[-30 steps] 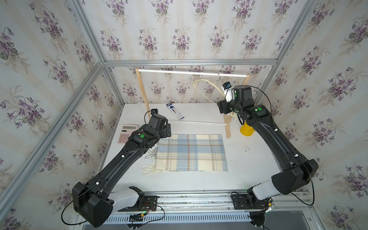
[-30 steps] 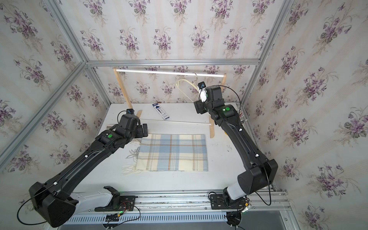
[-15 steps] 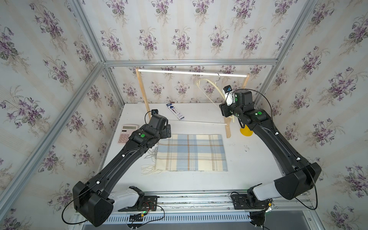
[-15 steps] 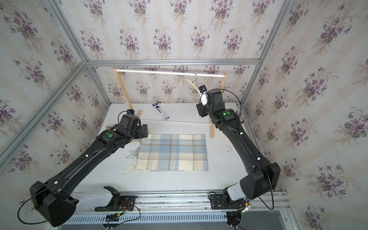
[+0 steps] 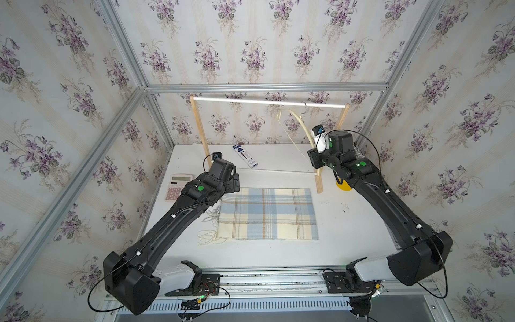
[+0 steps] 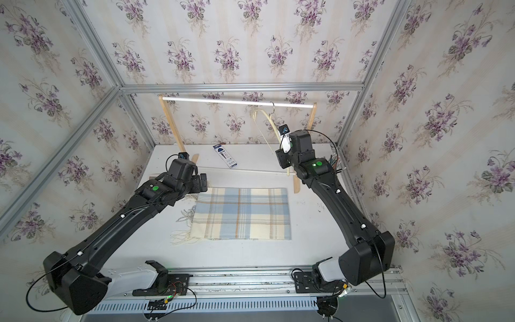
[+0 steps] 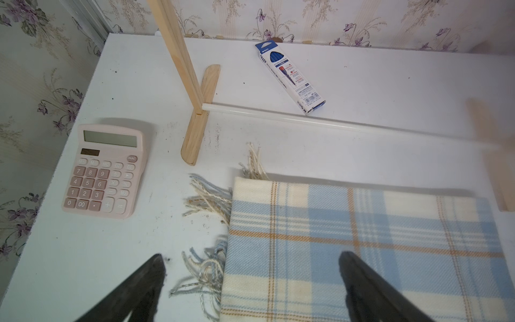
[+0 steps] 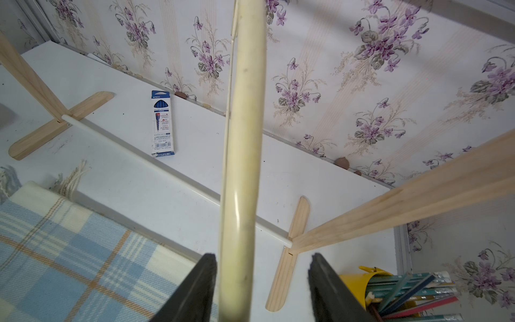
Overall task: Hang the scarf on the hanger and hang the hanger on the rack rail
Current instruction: Pick up the hanger from the clothesline.
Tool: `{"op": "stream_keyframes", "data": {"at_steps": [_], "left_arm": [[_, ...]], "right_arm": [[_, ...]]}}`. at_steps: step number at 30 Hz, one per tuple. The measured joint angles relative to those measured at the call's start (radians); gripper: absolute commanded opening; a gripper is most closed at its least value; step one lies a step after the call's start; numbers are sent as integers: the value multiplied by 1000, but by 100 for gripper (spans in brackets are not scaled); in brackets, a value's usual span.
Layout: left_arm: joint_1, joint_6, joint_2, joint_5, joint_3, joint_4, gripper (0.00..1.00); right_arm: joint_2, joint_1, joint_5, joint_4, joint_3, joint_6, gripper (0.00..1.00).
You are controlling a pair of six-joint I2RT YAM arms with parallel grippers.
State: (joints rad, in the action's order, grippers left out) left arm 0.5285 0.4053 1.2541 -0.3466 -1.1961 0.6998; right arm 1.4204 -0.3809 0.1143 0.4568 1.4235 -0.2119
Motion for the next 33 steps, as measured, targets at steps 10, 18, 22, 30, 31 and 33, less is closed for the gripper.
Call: {"op": "stream_keyframes", "data": {"at_steps": [10,18,22,30,31,33], "left_arm": [[0,1,5,0,-8,10,94],[0,7,15,-4,-30,30,94],[1,7,19,-8,-35,36,93],[8,7,25,-22,-58,37,93],[8,6,26,-23,-60,37,93],[11,6,27,-23,-64,37,93]], "right_arm": [[-2,0,-52,-26,-26,7,3],[-14,1,-86,-55,-34,29,0],[-21,1,-101,-63,-38,45,0],[-61,0,-103,-152,-39,90,0],[-66,0,-103,-164,-39,95,0],[-78,0,-103,-169,-48,105,0]]}}
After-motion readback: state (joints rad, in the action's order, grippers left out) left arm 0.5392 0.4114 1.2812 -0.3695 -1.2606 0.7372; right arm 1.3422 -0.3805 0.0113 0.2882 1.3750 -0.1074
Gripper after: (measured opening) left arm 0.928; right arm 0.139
